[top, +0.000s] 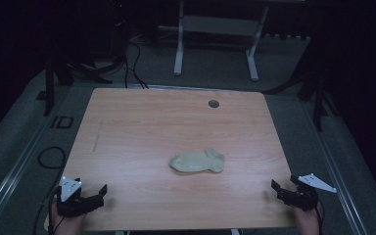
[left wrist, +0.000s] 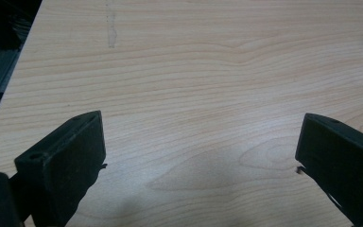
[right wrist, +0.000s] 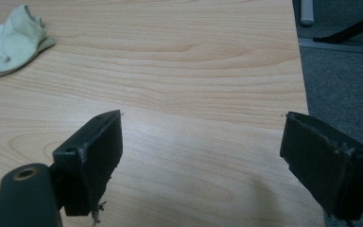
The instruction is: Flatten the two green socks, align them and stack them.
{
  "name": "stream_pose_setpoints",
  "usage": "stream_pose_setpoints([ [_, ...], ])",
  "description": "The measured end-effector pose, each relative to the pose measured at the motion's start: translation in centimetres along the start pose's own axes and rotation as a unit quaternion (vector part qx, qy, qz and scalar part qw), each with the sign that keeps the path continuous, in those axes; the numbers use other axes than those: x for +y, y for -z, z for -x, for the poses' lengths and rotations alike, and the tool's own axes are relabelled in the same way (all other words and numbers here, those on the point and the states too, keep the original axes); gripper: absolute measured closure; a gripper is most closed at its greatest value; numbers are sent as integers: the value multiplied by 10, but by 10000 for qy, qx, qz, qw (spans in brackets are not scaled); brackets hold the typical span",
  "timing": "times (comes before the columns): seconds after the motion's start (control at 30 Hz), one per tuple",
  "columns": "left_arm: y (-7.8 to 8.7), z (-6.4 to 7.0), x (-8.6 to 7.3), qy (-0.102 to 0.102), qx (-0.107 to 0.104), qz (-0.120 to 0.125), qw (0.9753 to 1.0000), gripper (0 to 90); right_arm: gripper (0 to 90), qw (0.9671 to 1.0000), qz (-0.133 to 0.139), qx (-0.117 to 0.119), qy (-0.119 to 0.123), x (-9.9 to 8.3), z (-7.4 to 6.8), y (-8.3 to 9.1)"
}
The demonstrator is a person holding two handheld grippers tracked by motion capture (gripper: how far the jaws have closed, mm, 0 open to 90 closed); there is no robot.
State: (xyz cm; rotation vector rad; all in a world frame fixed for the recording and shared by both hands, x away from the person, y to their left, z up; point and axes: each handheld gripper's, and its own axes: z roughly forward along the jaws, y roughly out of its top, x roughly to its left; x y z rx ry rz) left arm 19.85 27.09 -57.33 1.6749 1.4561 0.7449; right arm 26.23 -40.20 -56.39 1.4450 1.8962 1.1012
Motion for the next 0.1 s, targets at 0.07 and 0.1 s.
stream_pose_setpoints([
  [0.07,1,-1,0,44,15,38,10000,26,138,10000,-1,-29,17,0,1,0],
  [0.1,1,-2,0,56,-2,49,10000,26,138,10000,-9,-41,13,0,1,0],
])
